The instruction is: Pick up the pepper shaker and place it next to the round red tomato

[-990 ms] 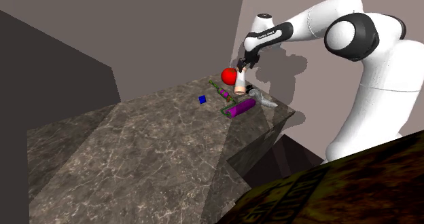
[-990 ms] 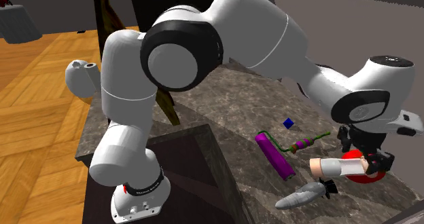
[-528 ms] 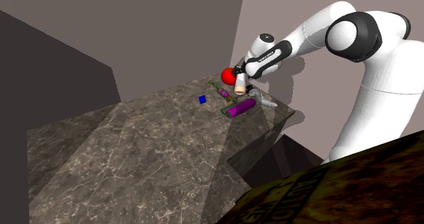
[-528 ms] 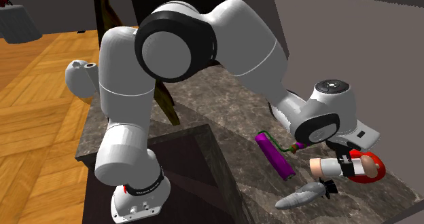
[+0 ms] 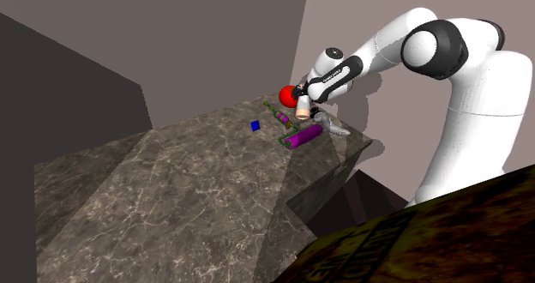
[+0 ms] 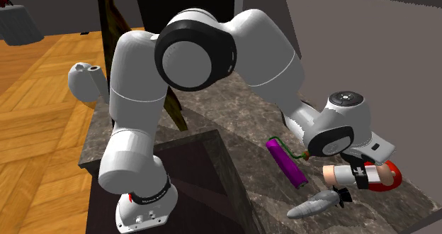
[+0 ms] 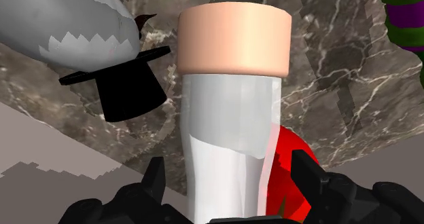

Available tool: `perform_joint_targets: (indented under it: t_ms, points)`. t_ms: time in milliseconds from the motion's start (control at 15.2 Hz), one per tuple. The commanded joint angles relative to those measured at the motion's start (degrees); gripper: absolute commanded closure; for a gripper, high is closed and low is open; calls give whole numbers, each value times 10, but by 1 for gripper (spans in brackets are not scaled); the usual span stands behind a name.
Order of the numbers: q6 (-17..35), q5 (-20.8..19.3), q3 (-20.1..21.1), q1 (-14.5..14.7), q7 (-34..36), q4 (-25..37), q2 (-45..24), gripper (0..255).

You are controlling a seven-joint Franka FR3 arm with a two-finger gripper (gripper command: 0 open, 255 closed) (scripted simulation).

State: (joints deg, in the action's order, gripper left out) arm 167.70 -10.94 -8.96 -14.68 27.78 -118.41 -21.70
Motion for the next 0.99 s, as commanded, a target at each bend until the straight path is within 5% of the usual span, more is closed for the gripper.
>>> perform_joint_targets:
  t_ms: [0,132,198,924]
  points:
    - [1,0,0,0,0,0,-1,0]
    - [1,0,0,0,0,0,-1,0]
    - [1,0,0,0,0,0,-1,255]
    - [-12,1,2,-1,-3,1,11,255]
